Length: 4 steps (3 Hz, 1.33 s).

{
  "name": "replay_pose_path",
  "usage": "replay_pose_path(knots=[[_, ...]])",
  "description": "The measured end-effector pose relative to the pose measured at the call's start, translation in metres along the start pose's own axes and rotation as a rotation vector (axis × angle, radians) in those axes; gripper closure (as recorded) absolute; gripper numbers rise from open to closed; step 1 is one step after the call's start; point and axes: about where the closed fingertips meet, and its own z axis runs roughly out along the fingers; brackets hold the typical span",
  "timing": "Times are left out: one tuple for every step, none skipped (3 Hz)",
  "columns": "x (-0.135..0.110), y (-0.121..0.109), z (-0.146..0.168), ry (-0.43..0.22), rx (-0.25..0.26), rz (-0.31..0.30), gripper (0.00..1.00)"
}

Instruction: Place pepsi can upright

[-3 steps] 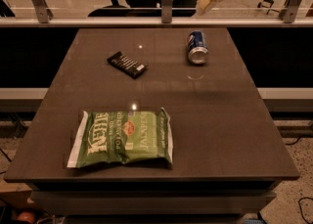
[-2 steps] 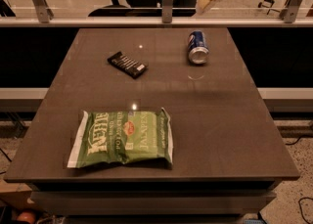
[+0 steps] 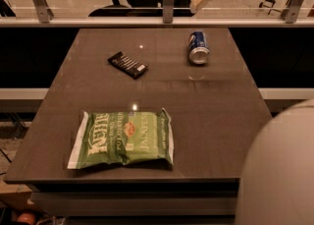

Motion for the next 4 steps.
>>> replay_pose_path(knots=[[-0.014,0.001,0.019,0.026,-0.011,0.033,0.00],[-0.023,0.000,0.033,0.040,-0.019,0.064,0.00],[-0.028,0.001,0.045,0.048,-0.037,0.086,0.00],[-0.029,0.005,0.064,0.071,-0.073,0.094,0.00]])
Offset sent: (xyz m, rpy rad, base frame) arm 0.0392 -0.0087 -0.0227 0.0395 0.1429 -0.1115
